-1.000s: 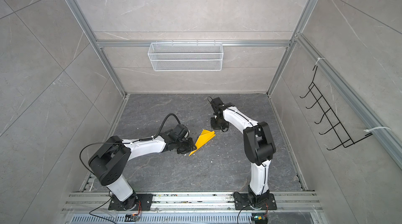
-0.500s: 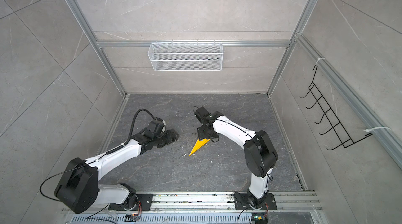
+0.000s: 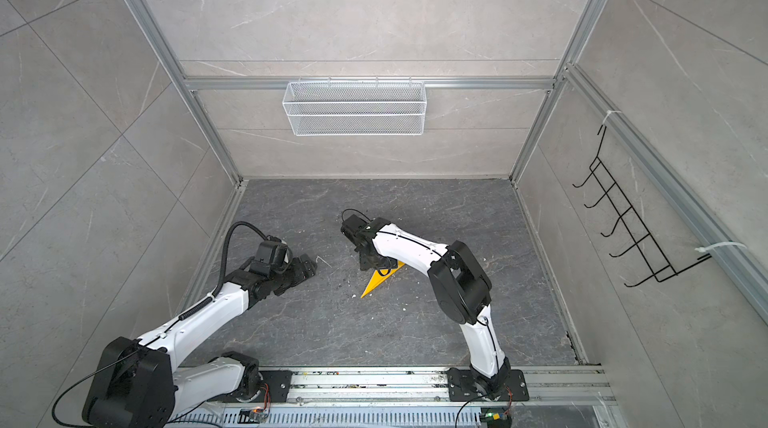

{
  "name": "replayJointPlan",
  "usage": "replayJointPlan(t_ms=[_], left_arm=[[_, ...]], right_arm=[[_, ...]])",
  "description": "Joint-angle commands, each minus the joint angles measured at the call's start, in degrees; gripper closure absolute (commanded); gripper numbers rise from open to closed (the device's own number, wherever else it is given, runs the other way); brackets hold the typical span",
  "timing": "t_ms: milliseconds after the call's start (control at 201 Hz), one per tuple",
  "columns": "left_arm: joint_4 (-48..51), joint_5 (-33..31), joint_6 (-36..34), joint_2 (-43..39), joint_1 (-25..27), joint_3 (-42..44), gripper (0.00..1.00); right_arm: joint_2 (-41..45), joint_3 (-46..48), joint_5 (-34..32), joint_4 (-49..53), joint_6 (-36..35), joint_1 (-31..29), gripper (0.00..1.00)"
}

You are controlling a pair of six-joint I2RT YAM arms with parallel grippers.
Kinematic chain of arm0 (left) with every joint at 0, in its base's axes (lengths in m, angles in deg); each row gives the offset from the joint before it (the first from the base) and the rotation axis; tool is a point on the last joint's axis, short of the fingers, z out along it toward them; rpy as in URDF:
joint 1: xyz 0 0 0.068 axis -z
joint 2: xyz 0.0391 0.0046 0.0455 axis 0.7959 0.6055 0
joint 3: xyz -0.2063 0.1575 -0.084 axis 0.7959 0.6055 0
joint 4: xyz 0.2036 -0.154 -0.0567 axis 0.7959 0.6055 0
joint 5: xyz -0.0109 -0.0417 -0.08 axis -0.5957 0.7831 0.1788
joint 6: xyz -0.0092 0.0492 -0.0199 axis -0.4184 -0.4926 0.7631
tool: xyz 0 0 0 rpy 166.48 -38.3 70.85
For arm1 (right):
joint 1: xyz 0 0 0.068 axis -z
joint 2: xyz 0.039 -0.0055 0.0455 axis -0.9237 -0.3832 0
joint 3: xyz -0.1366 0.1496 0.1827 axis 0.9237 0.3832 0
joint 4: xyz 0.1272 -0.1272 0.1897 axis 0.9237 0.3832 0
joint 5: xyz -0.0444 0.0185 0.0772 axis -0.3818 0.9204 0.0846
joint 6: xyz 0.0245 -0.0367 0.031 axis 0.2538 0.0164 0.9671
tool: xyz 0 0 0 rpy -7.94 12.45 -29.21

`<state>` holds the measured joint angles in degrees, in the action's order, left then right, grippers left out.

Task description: Fold a paper plane with a square sheet of paper (pick it up from the middle)

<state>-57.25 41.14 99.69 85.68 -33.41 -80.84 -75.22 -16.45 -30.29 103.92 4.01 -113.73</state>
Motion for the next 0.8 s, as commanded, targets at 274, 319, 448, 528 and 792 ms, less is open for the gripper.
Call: replayJointPlan(t_ms=[274, 319, 448, 528, 792], left_arm=[[0.3, 1.7, -2.6, 2.6, -0.4, -1.3, 0.09], [0.2, 1.8, -2.6, 2.7, -0.5, -1.4, 0.09], [-0.1, 2.2, -2.5, 3.1, -0.5, -1.5, 0.09], [-0.1, 2.3, -2.5, 3.4, -0.4, -1.8, 0.09], [0.4, 2.1, -2.3, 2.3, -0.5, -2.0, 0.09]], right_arm=[[-5.0, -3.7, -6.8, 9.8, 9.2, -0.6, 0.58], [-4.8, -3.5, -7.2, 10.1, 9.5, -0.6, 0.6], [-4.1, -2.6, -7.8, 10.1, 10.4, -0.6, 0.63], [-3.9, -2.0, -7.5, 9.7, 10.8, -0.5, 0.66], [-1.7, -0.2, -7.1, 7.9, 11.0, 0.1, 0.87]])
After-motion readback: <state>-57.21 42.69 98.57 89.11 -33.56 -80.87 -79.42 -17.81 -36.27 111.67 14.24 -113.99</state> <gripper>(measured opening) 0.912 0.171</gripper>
